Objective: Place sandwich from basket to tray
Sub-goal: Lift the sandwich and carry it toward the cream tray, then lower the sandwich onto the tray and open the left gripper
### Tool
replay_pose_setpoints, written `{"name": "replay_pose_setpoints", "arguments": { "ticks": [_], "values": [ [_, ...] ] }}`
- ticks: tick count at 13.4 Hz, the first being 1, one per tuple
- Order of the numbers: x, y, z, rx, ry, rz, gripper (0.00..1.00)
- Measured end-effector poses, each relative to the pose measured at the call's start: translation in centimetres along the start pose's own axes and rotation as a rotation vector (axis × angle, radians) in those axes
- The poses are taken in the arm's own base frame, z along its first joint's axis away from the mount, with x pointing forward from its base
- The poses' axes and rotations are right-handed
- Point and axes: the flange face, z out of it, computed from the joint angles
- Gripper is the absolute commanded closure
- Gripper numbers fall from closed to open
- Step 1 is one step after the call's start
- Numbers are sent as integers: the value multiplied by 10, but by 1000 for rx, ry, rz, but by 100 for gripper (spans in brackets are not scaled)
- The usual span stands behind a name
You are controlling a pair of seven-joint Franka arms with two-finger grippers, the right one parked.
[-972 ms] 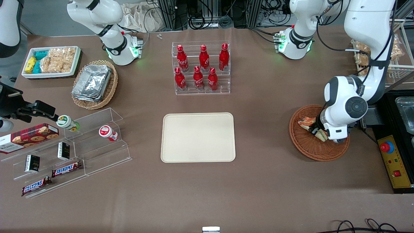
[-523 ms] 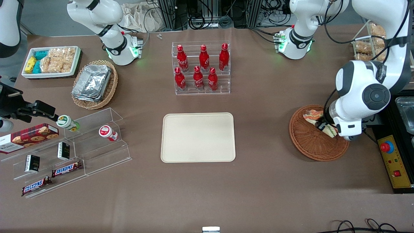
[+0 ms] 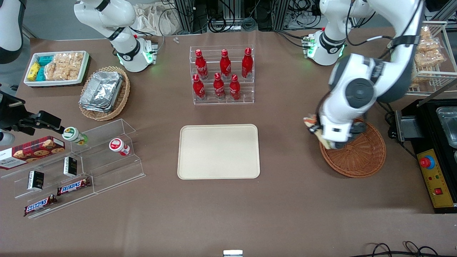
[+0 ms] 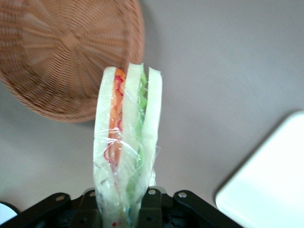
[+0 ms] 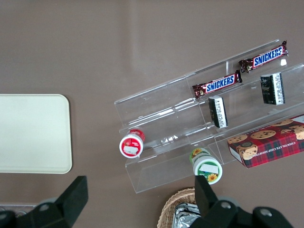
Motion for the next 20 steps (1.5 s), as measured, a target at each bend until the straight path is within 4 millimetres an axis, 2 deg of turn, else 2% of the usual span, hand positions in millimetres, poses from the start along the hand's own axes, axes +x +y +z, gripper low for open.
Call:
{"name": "replay_pose_setpoints", "arguments": {
  "ticks": [2,4,6,7,13,17,19,20],
  "values": [
    [-47,43,-2,-34,4,93,90],
    [-85,78,4,-79,29,184,90],
    [-113,106,24,-92,78,275,90],
    [-119,117,35,-93,77,299,90],
    [-111,170,91,-91,28,396,90],
    [-125,191,139,-34,61,527,90],
    [-125,198,157,-39,71,549,89],
    [-123,199,163,-38,74,557,80]
  ]
}}
